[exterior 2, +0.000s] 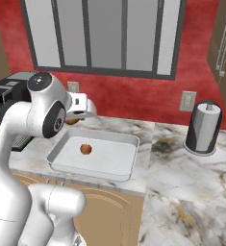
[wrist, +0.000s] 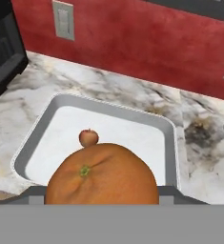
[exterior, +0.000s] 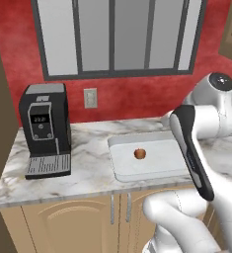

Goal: Pick the tangerine and apple from the fridge and place them inside the tupperware on the counter.

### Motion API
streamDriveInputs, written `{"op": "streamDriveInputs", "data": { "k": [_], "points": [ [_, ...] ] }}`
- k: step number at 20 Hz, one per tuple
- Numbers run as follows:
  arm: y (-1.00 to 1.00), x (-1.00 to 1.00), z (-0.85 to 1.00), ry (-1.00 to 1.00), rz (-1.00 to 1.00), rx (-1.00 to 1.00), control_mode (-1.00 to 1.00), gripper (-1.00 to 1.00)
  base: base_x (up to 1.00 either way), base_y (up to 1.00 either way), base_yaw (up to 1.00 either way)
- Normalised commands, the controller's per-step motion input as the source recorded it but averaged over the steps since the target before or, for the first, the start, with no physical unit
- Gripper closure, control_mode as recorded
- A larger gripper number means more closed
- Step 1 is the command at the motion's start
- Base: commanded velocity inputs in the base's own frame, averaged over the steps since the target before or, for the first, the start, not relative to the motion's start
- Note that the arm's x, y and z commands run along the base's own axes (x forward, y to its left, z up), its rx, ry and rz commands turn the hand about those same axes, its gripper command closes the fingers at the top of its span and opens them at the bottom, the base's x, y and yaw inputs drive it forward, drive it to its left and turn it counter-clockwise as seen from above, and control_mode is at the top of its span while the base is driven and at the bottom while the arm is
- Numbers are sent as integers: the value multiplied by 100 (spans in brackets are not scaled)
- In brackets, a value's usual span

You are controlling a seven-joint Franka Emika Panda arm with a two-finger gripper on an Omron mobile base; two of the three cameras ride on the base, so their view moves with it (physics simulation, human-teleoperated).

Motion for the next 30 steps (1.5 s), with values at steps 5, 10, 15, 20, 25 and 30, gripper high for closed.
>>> {"op": "streamDriveInputs", "data": {
  "k": [5,10,15,20,25,30],
  "points": [
    [-35,59,-82,5,0,4,-100,100,0,0,0],
    [-34,44,-68,13,-1,3,-100,100,0,0,0],
    [-30,36,-66,16,-2,1,-100,100,0,0,0],
    [-11,42,-69,7,0,1,-100,100,0,0,0],
    [-2,51,-67,3,0,1,-100,100,0,0,0],
    [-1,55,-57,4,0,2,-100,100,0,0,0]
  ]
}}
